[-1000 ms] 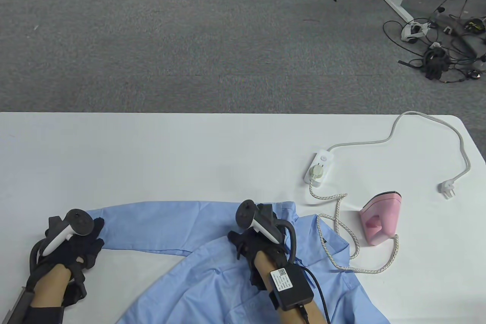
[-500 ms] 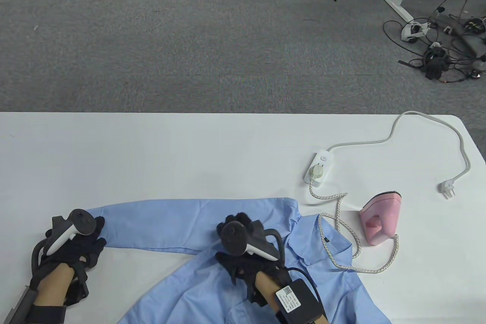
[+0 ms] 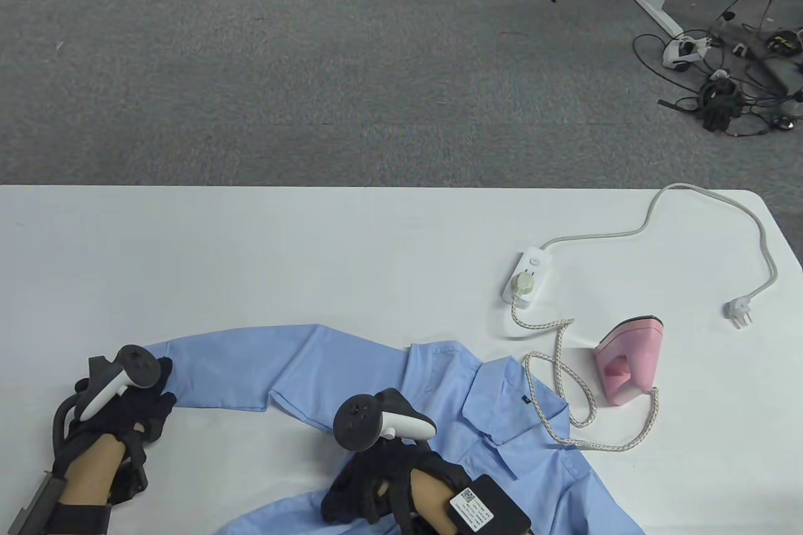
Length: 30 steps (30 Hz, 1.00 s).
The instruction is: Iron long-sleeve shirt with electric iron on table
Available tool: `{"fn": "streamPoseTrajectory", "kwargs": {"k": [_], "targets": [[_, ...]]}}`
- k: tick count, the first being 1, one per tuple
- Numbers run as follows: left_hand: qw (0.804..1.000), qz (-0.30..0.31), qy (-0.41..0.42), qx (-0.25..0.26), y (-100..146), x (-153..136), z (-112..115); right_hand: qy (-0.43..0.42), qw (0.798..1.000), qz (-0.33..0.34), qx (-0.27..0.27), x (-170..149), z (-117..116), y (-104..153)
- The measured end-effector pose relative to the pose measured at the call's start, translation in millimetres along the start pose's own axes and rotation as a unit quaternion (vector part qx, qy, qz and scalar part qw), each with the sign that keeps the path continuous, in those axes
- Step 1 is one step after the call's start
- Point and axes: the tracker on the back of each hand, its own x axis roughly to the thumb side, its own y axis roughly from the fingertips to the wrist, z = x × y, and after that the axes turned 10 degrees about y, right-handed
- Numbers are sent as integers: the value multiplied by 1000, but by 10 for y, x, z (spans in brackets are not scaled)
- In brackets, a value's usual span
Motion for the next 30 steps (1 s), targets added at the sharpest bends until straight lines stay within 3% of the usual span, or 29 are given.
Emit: {"fn": "streamPoseTrajectory", "kwargs": {"k": [3, 6, 7, 8, 9, 11, 12, 16, 19, 21, 24, 27, 30], "targets": [[1000, -2, 1, 0, 2, -13, -6, 8, 999, 4, -35, 4, 81, 69], [1000, 0, 8, -1, -5, -38, -4, -3, 982, -15, -187, -38, 329, 274], [1000, 0, 8, -1, -6, -39, -3, -9, 962, -45, -270, -89, 448, 390], [1000, -1, 7, -1, -5, -36, -4, -20, 927, -99, -360, -174, 566, 527], [1000, -1, 7, -1, -5, -33, -5, -30, 907, -140, -397, -227, 605, 587], [1000, -3, 5, -1, -6, -24, -5, -51, 846, -289, -445, -370, 645, 678], [1000, -4, 4, -1, -6, -22, -6, -29, 842, -321, -433, -454, 662, 632], [1000, -5, 4, 1, -7, -23, -8, 28, 871, -402, -281, -859, 571, 269], [1000, -20, 2, 12, -4, -50, -20, 64, 865, -445, -222, -1139, 554, 126], [999, -28, 8, 16, -13, -89, -35, 67, 859, -464, -204, -1372, 615, 166], [999, -23, 22, 7, -30, -119, -41, -33, 869, -449, -207, -1580, 670, 276], [1000, -17, 19, 9, -45, -86, -31, -1, 873, -453, -182, -1650, 691, 333], [1000, -16, 19, 11, -55, -67, -31, -1, 874, -447, -190, -1659, 685, 348]]}}
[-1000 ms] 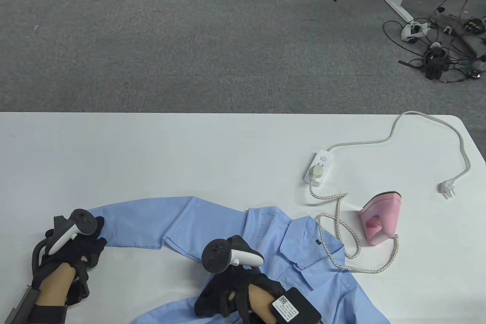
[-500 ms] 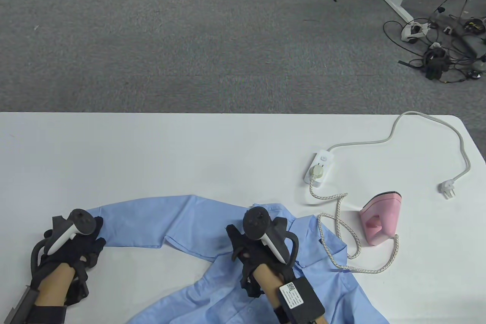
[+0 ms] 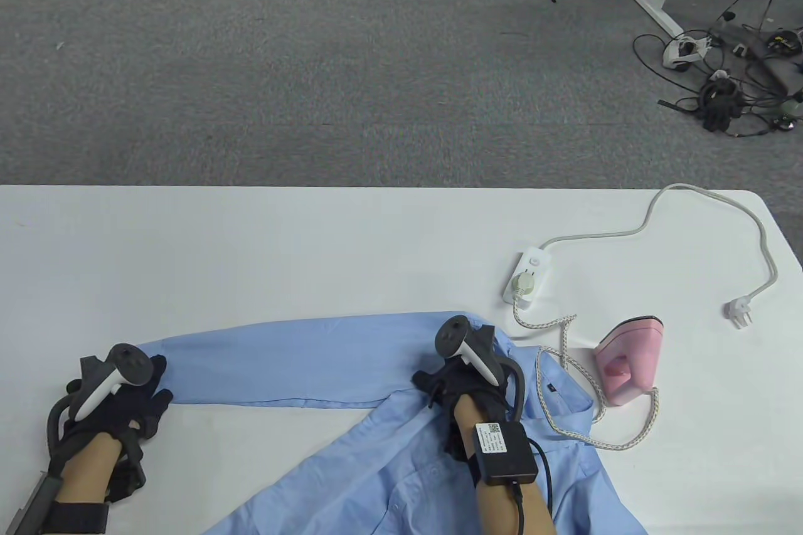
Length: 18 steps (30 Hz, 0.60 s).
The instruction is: Iron long-sleeve shirt with electric iron on table
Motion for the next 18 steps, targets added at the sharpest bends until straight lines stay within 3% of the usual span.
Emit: {"fn": "streamPoseTrajectory", "kwargs": {"k": [3, 8, 12, 15, 17, 18], "targets": [[1000, 9, 9, -2, -12, -19, 2, 2, 1000, 9, -20, -7, 26, 17], [1000, 5, 6, -2, -10, -8, -1, -57, 989, 43, -128, -35, 275, 314], [1000, 5, 2, 1, -7, -3, 6, -81, 957, 49, -276, -158, 688, 802], [1000, 5, 2, 2, -6, -6, 7, -44, 931, -17, -362, -420, 899, 1066], [1000, 5, 2, 1, -6, -6, 7, -19, 909, -102, -405, -692, 981, 1172], [1000, 5, 2, 0, -6, -6, 8, -22, 887, -186, -422, -916, 996, 1228]]}}
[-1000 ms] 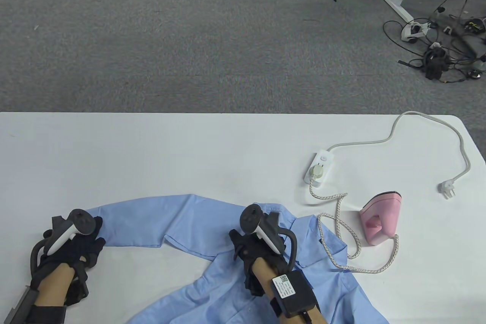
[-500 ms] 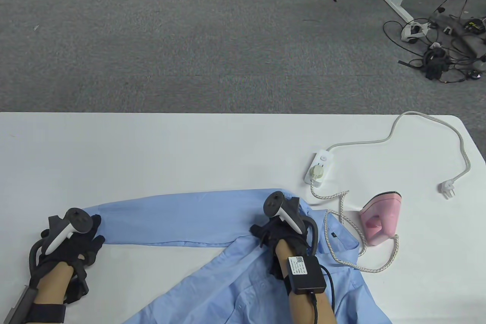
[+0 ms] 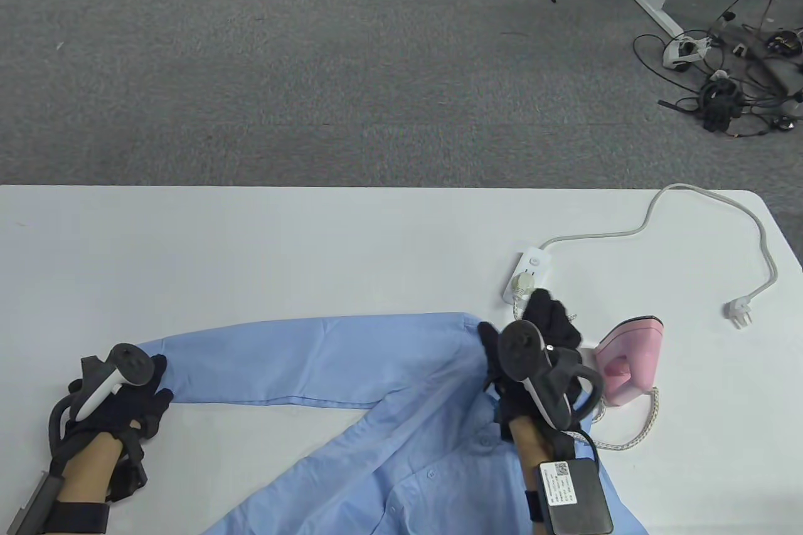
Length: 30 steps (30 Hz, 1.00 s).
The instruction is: Iron long-sleeve shirt with electric iron on table
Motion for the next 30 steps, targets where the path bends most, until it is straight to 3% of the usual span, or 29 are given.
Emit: {"fn": "streamPoseTrajectory", "kwargs": {"k": [2, 6, 12, 16, 19, 21, 24, 27, 30], "targets": [[1000, 0, 3, -4, 0, -3, 0, 21, 997, -72, -10, -344, -50, -121], [1000, 0, 4, -5, 6, -1, 2, 42, 983, -169, 58, -932, -337, -214], [1000, -1, 2, -3, 7, -2, 2, 27, 974, -207, 92, -1121, -612, -246], [1000, -8, -5, 3, 17, 4, 1, -91, 952, -263, 125, -1255, -819, -308], [1000, -8, -6, 6, 17, 5, 6, -165, 941, -258, 147, -1343, -913, -346], [1000, -8, -4, 5, 19, 4, 8, -246, 916, -269, 165, -1397, -979, -347], [1000, -8, -3, 4, 20, 2, 8, -249, 916, -254, 188, -1454, -1010, -371], [1000, -8, -3, 4, 21, 2, 7, -283, 897, -254, 223, -1469, -1040, -385], [1000, -8, -3, 4, 20, 1, 7, -297, 894, -237, 237, -1495, -1044, -400]]}}
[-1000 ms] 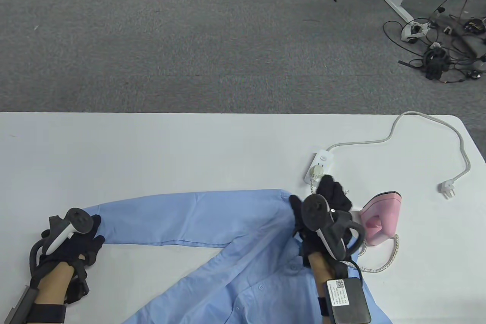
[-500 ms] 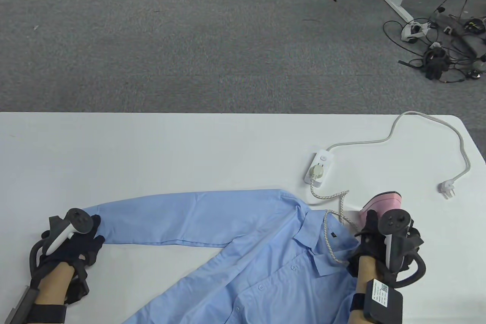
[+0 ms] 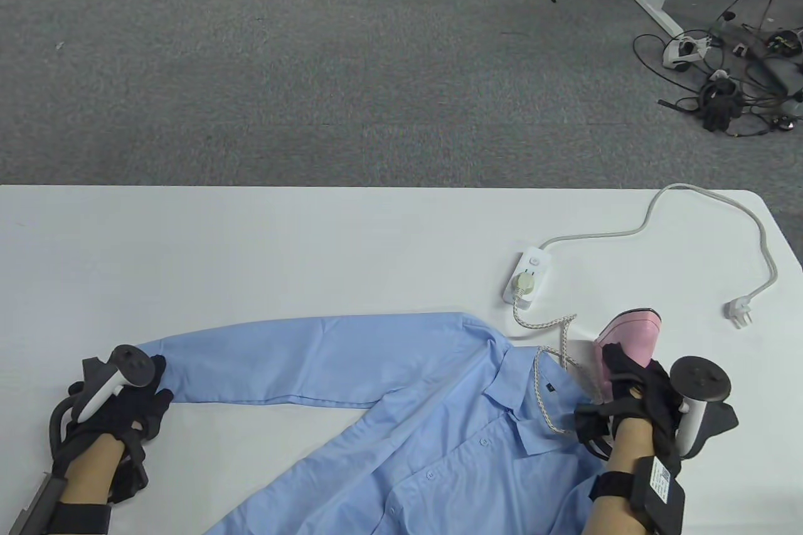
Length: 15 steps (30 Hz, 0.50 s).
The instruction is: Iron long-sleeve shirt with electric iron on table
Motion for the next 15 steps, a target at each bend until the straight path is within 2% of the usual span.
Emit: {"fn": "streamPoseTrajectory", "kwargs": {"k": [5, 8, 12, 15], "targets": [[1000, -1, -3, 5, 4, 2, 8, -98, 989, 109, -23, 36, 47, 32], [1000, -1, -2, 2, 1, 1, 6, -152, 976, 151, -30, 235, 182, 165], [1000, 0, -1, 2, 3, 2, 9, -160, 954, 248, -49, 734, 450, 535], [1000, 1, 2, 0, 1, 0, 8, -168, 931, 322, -36, 1075, 538, 859]]}}
